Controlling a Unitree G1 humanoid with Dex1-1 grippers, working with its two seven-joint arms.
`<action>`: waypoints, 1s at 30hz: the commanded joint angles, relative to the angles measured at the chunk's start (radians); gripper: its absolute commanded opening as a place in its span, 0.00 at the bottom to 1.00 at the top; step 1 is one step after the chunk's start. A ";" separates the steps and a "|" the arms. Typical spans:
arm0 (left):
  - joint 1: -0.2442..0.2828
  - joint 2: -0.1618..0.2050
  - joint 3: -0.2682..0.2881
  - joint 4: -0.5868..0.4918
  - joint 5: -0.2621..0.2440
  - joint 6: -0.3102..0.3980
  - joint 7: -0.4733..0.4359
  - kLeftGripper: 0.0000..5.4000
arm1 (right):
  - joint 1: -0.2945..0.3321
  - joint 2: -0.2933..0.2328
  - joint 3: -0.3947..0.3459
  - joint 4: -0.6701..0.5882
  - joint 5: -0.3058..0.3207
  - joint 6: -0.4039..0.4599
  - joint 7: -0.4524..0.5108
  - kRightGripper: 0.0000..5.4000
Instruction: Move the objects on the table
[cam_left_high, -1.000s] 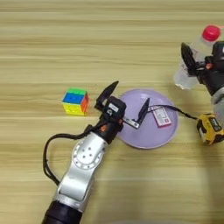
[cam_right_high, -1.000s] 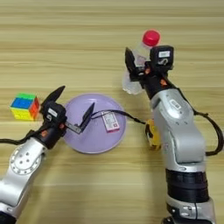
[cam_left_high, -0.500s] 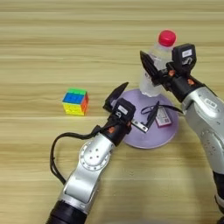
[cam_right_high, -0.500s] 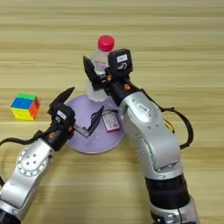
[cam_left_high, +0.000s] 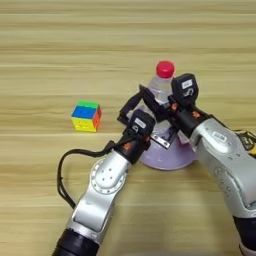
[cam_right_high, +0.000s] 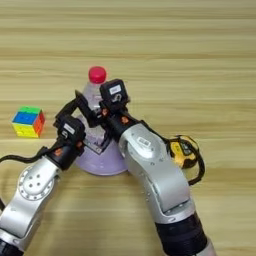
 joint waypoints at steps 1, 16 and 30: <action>-0.007 -0.004 0.014 -0.014 -0.001 0.015 0.008 1.00 | 0.013 0.021 0.019 -0.014 0.003 -0.008 0.011 0.60; -0.030 -0.018 0.047 0.029 -0.010 0.022 0.015 1.00 | 0.027 0.038 0.040 -0.040 0.003 0.006 0.021 0.60; -0.053 -0.033 0.053 0.081 -0.023 0.000 0.007 1.00 | 0.030 0.056 0.050 -0.052 0.015 0.021 0.023 0.59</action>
